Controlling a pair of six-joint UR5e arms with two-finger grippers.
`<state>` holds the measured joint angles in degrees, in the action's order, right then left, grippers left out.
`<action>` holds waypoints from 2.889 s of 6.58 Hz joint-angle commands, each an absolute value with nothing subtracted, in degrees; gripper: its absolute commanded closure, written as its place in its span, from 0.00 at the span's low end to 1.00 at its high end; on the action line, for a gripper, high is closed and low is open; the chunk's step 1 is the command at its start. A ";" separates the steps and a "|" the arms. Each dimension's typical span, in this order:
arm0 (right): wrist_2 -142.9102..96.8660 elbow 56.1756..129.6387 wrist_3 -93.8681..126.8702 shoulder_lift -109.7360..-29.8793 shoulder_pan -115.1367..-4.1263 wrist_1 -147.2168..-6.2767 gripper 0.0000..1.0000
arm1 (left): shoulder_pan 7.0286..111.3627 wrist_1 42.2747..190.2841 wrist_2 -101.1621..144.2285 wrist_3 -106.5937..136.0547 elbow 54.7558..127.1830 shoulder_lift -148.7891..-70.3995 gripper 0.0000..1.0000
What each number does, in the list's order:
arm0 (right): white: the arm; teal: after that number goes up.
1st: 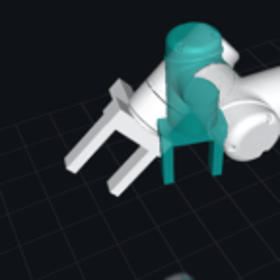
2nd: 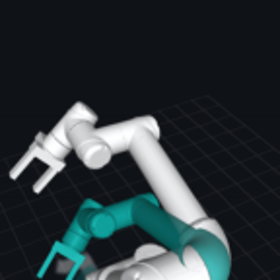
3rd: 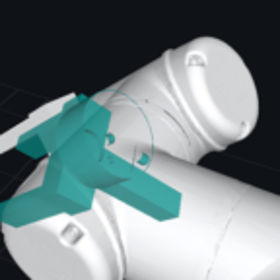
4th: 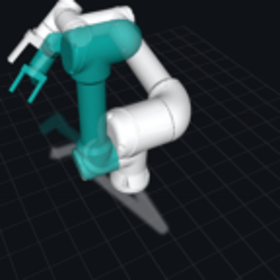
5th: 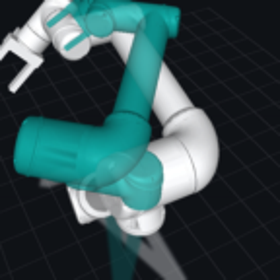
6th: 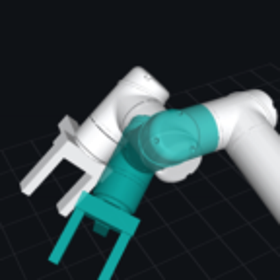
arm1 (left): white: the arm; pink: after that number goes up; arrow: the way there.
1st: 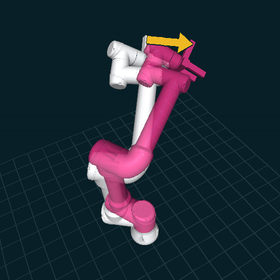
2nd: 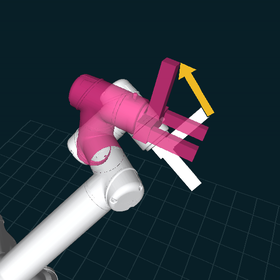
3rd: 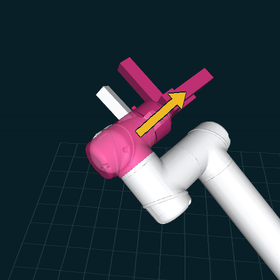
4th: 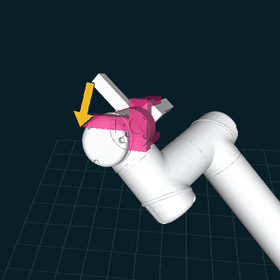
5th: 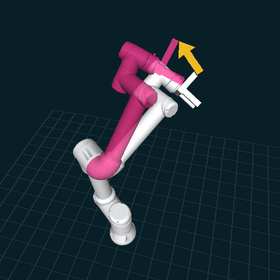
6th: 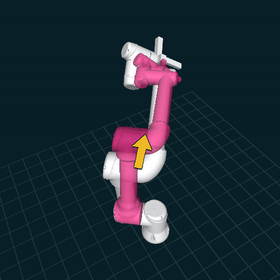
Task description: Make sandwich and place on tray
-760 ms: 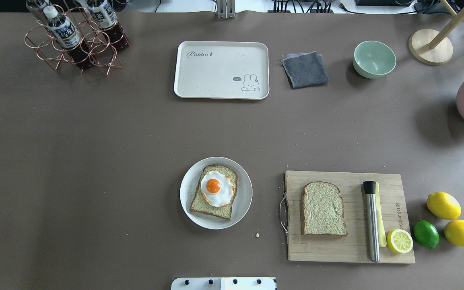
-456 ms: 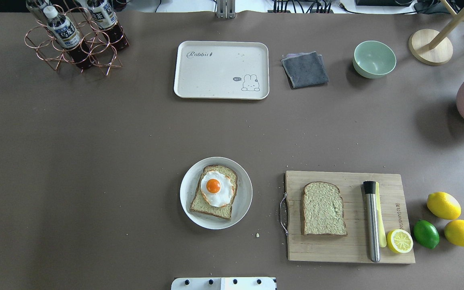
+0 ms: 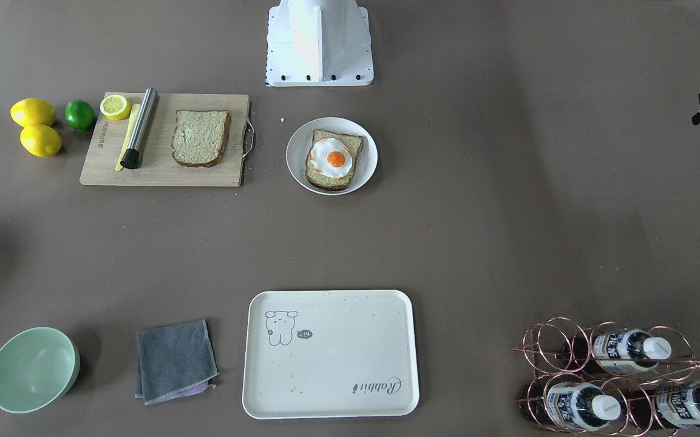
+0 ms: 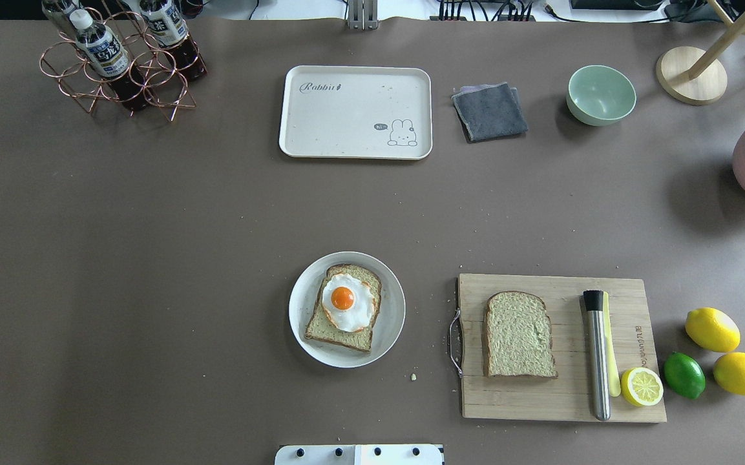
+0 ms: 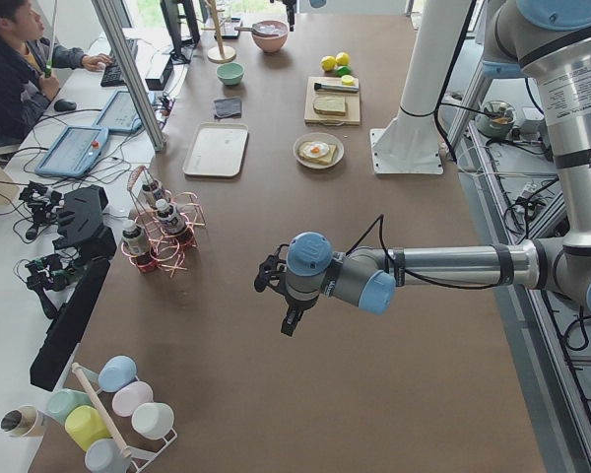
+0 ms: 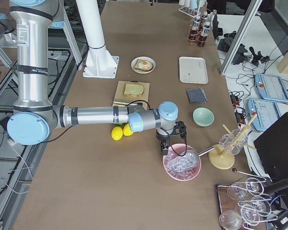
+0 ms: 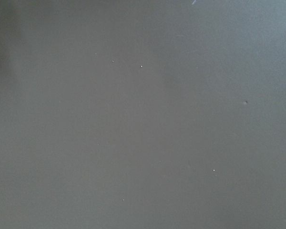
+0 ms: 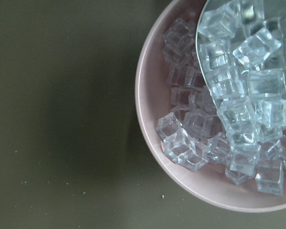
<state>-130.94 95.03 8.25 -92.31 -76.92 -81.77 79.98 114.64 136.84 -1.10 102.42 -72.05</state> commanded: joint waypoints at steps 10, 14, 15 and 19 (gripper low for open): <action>-126.93 94.66 11.60 -92.28 -76.90 -81.03 0.00 | 79.80 114.61 136.93 -0.88 102.57 -72.69 0.02; -125.60 94.66 28.47 -93.25 -78.04 -80.07 0.00 | 79.89 114.70 136.85 -0.88 102.66 -72.25 0.02; -125.60 94.57 28.30 -93.16 -78.13 -80.07 0.00 | 79.89 114.70 136.85 -0.88 102.57 -72.25 0.02; -127.69 94.40 27.95 -91.76 -80.23 -80.85 0.00 | 79.89 113.12 136.32 -0.44 101.87 -73.65 0.02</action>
